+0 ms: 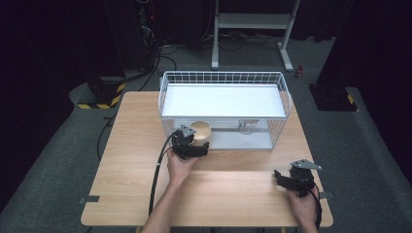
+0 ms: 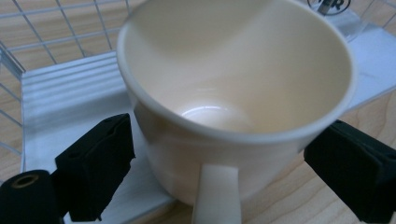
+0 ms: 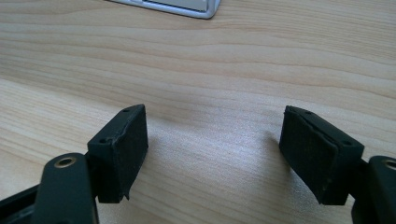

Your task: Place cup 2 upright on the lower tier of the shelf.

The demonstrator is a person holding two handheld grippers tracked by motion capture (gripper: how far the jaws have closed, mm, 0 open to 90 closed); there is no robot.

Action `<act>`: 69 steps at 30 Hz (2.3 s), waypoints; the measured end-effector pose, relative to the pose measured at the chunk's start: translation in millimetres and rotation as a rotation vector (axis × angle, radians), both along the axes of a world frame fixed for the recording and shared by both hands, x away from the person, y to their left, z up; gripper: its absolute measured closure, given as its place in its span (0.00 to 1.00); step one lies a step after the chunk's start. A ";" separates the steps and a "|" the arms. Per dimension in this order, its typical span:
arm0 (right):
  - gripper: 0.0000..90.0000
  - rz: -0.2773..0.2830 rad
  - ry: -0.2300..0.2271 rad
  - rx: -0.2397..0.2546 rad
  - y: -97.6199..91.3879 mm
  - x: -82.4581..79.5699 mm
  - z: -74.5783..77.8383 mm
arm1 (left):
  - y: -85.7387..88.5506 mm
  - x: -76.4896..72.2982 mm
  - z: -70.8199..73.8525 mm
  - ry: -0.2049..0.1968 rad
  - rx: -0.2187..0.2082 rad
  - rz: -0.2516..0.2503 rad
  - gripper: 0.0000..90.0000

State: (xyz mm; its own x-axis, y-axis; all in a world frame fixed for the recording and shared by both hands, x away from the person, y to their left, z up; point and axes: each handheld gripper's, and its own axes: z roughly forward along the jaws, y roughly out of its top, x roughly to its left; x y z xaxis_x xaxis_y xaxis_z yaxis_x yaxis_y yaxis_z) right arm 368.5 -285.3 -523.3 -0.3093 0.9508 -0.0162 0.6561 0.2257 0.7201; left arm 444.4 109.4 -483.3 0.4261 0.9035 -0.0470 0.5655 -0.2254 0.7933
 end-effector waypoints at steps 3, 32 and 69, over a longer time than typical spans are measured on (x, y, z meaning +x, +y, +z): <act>0.26 0.000 0.000 0.000 0.0 0.0 0.0 | -0.3 -2.6 -0.9 -0.012 0.002 0.004 0.14; 0.26 0.001 0.000 0.000 0.0 0.0 0.0 | -8.6 9.3 -9.9 0.029 0.079 0.063 0.48; 0.26 0.000 0.000 0.000 0.0 0.0 0.0 | -16.3 37.0 -19.4 0.079 0.071 0.112 0.62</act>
